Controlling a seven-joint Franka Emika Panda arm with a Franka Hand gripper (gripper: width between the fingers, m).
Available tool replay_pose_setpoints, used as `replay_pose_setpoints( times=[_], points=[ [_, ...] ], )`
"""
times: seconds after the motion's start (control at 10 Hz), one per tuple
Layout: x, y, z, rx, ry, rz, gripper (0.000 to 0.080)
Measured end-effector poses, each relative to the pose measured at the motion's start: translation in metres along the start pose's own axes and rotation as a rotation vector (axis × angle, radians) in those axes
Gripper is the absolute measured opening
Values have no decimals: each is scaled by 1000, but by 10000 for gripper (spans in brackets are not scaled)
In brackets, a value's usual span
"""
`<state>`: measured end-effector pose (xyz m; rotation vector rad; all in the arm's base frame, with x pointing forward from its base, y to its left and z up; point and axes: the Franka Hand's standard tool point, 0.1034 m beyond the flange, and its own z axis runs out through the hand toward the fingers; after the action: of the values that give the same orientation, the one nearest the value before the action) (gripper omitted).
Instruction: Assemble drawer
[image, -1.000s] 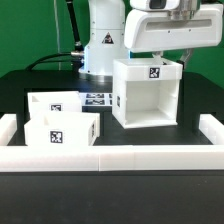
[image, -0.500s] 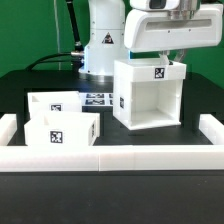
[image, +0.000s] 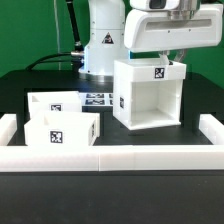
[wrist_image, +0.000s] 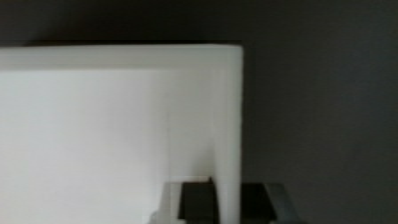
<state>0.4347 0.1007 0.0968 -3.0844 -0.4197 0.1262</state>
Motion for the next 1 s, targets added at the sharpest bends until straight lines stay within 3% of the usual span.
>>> replay_pose_setpoints(
  times=[0.6,1.0],
  points=[
    [68,34,-7,5,82,121,38],
    [114,41,-10,12,137,151,38]
  ],
)
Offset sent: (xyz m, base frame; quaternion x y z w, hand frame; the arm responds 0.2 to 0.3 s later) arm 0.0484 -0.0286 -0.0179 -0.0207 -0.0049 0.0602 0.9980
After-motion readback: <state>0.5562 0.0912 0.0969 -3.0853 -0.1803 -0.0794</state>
